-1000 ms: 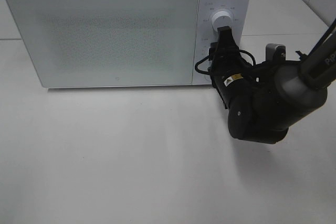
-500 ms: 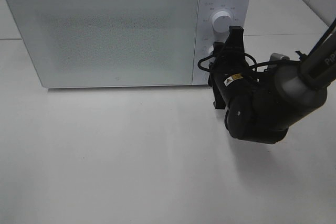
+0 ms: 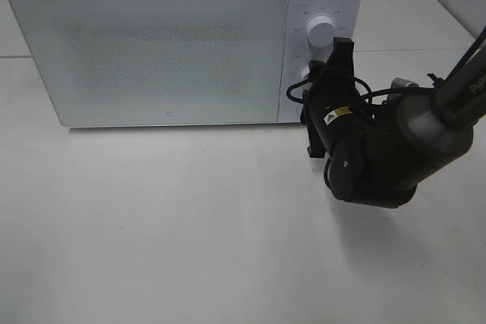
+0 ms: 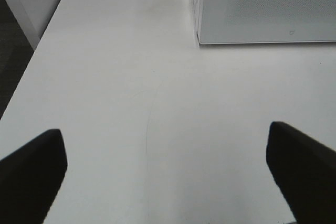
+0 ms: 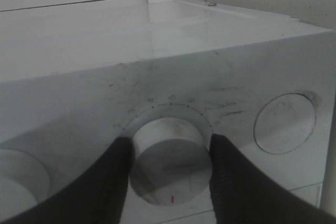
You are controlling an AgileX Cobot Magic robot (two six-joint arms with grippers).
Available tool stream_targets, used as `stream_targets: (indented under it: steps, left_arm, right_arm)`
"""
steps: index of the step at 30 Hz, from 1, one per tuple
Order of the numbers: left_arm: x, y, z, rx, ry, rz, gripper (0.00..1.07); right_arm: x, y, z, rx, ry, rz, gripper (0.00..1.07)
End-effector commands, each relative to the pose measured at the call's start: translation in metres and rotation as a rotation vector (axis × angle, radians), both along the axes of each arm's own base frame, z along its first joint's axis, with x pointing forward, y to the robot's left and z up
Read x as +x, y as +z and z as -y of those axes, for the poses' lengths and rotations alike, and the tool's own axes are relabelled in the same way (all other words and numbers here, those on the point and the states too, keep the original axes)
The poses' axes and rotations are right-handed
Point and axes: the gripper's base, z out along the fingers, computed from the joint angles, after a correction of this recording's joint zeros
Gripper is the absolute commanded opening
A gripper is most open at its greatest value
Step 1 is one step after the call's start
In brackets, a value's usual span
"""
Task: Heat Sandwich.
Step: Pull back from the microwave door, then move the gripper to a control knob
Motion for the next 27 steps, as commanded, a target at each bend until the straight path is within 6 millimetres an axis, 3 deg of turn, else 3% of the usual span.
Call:
stream_targets:
  steps: [1, 13, 18, 22, 27]
  left_arm:
    - [-0.0032, -0.0006, 0.0004, -0.005, -0.002, 0.030, 0.99]
    - [-0.0032, -0.0006, 0.0004, -0.005, -0.002, 0.030, 0.99]
    - [-0.0032, -0.0006, 0.0004, -0.005, -0.002, 0.030, 0.99]
    - [-0.0032, -0.0006, 0.0004, -0.005, -0.002, 0.030, 0.99]
    - [-0.0032, -0.0006, 0.0004, -0.005, -0.002, 0.030, 0.99]
  right_arm:
    - [0.0054, 0.0082, -0.0058, 0.008, 0.044, 0.040, 0.12]
    - [0.0056, 0.0083, -0.0045, -0.010, 0.032, 0.042, 0.28]
    - [0.0055, 0.0088, -0.0035, -0.037, 0.026, 0.050, 0.45]
    - [0.0056, 0.0094, -0.0028, -0.076, 0.025, 0.058, 0.71]
    - [0.0056, 0.0094, -0.0027, -0.090, 0.026, 0.059, 0.80]
